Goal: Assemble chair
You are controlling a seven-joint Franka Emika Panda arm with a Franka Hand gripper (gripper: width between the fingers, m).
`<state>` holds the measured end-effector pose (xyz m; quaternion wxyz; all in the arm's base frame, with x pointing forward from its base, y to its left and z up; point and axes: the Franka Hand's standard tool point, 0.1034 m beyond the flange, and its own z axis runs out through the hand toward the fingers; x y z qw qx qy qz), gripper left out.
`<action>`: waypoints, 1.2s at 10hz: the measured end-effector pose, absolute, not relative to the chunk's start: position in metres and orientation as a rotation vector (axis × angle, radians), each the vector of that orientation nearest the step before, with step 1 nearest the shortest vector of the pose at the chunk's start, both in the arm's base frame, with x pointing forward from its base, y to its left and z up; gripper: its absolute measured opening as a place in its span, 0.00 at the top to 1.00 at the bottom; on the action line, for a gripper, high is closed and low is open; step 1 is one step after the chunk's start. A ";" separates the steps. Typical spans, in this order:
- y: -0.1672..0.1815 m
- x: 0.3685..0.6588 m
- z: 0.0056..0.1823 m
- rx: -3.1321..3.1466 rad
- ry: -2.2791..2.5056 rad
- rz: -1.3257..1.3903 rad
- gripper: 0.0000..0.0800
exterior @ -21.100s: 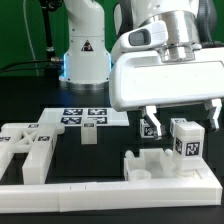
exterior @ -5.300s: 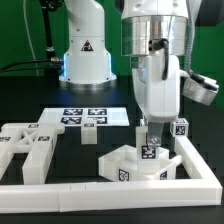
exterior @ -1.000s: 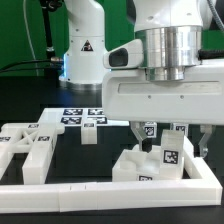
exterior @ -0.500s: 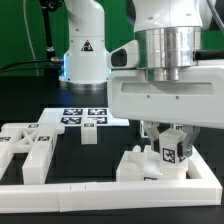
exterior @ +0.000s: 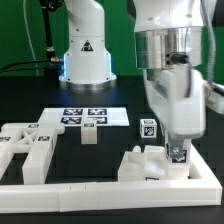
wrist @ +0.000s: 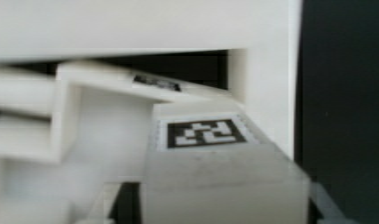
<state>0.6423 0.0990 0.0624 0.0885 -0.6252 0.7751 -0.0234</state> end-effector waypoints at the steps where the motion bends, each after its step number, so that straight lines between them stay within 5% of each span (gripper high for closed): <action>1: 0.098 0.642 0.062 -1.772 2.358 -0.068 0.64; 4: 0.094 0.643 0.062 -1.533 2.498 -0.061 0.64; 5: 0.094 0.643 0.061 -1.537 2.497 -0.061 0.50; 6: 0.094 0.643 0.061 -1.578 2.473 -0.067 0.50; 7: 0.093 0.644 0.062 -1.815 2.309 -0.100 0.26; 12: 0.094 0.644 0.061 -2.173 1.984 -0.144 0.19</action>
Offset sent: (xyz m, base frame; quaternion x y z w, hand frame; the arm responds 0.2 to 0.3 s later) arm 0.0000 0.0000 0.0000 0.0000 0.0000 0.1938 0.9810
